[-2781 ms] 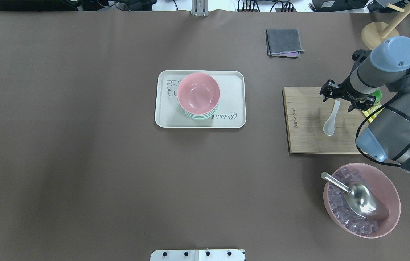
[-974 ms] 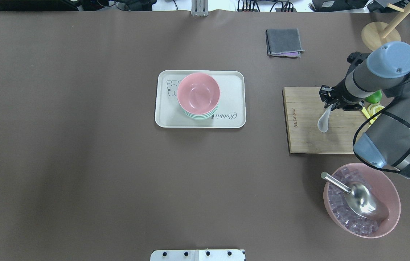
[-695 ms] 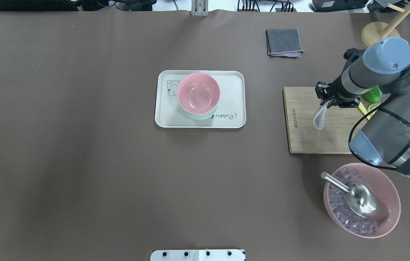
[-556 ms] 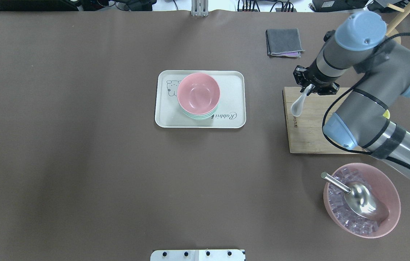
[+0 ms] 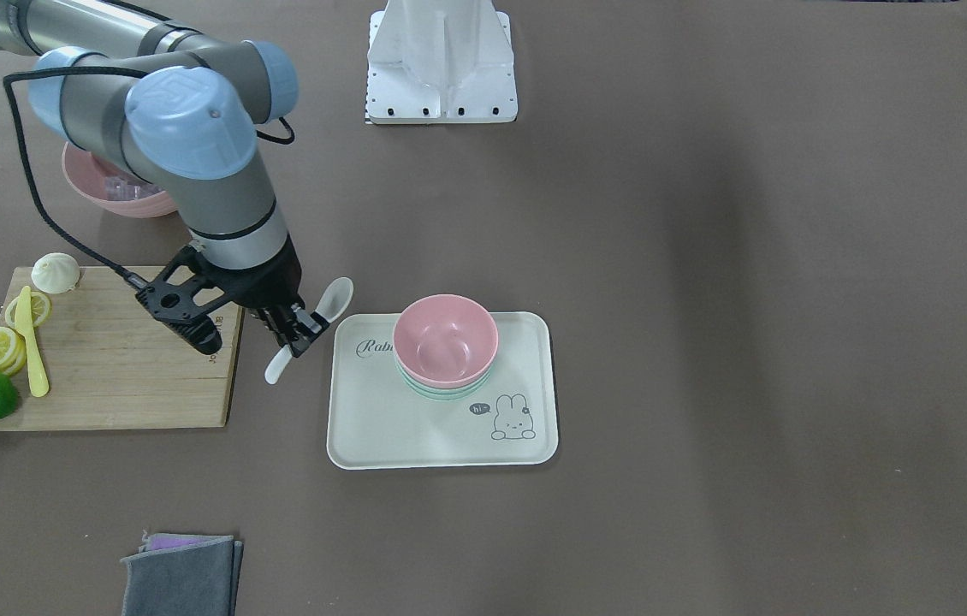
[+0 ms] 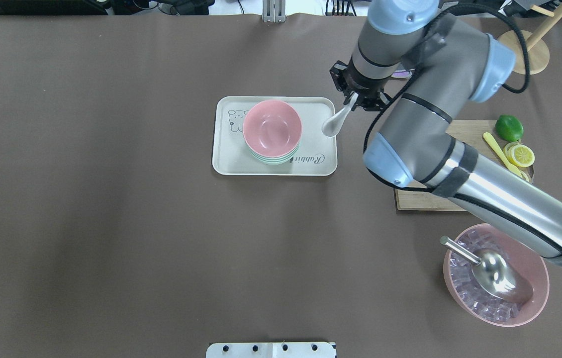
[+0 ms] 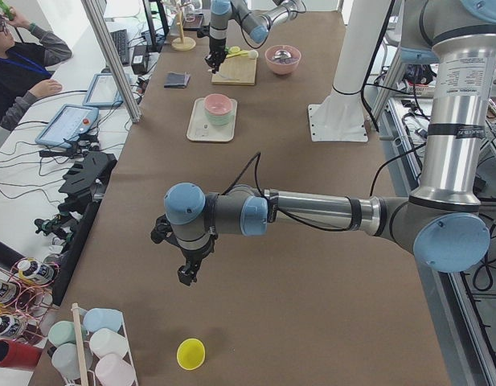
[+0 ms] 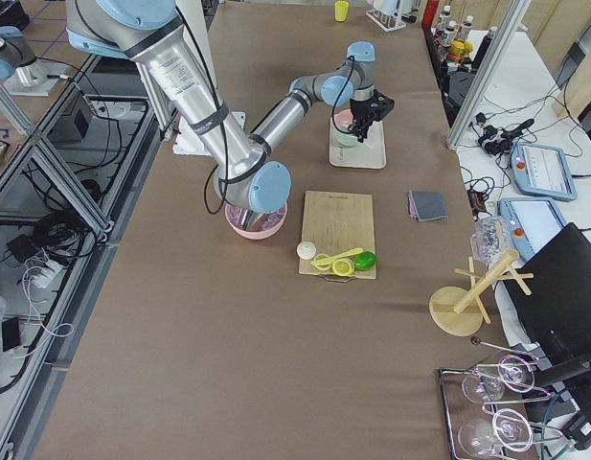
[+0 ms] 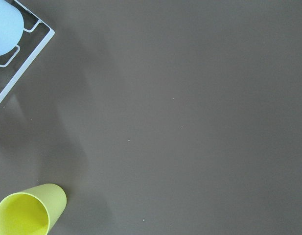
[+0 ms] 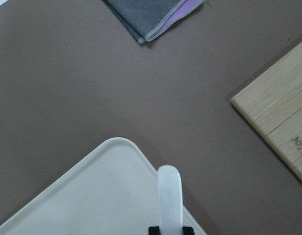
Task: Stack pink bowl on green and place spoon
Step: 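Lift the white spoon with the right gripper and carry it over the pink bowl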
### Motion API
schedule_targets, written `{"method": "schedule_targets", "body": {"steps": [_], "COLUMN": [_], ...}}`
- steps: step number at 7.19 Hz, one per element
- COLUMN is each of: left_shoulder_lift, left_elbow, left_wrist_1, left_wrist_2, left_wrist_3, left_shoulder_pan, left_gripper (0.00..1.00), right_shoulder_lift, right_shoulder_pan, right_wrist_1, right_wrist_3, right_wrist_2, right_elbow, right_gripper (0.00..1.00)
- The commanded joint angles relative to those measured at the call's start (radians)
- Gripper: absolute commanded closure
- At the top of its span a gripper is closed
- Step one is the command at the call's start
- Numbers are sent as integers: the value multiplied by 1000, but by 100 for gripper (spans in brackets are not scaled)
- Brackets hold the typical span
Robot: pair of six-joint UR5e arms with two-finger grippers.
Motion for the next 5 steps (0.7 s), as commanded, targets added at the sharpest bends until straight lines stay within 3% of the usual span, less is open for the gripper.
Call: {"method": "schedule_targets", "body": {"steps": [1, 5], "left_shoulder_lift": [0, 0], "left_elbow": [1, 5], "left_wrist_1": [2, 2], "left_wrist_2": [-1, 0], "left_wrist_3": [-2, -2], "left_shoulder_pan": [1, 1], "left_gripper": [1, 1], "right_shoulder_lift": [198, 216], "right_shoulder_pan": [-73, -166], "right_wrist_1": [-84, -105], "right_wrist_3": [64, 131], "right_wrist_2": [-83, -157], "right_elbow": [-172, -180], "right_gripper": [100, 100]}}
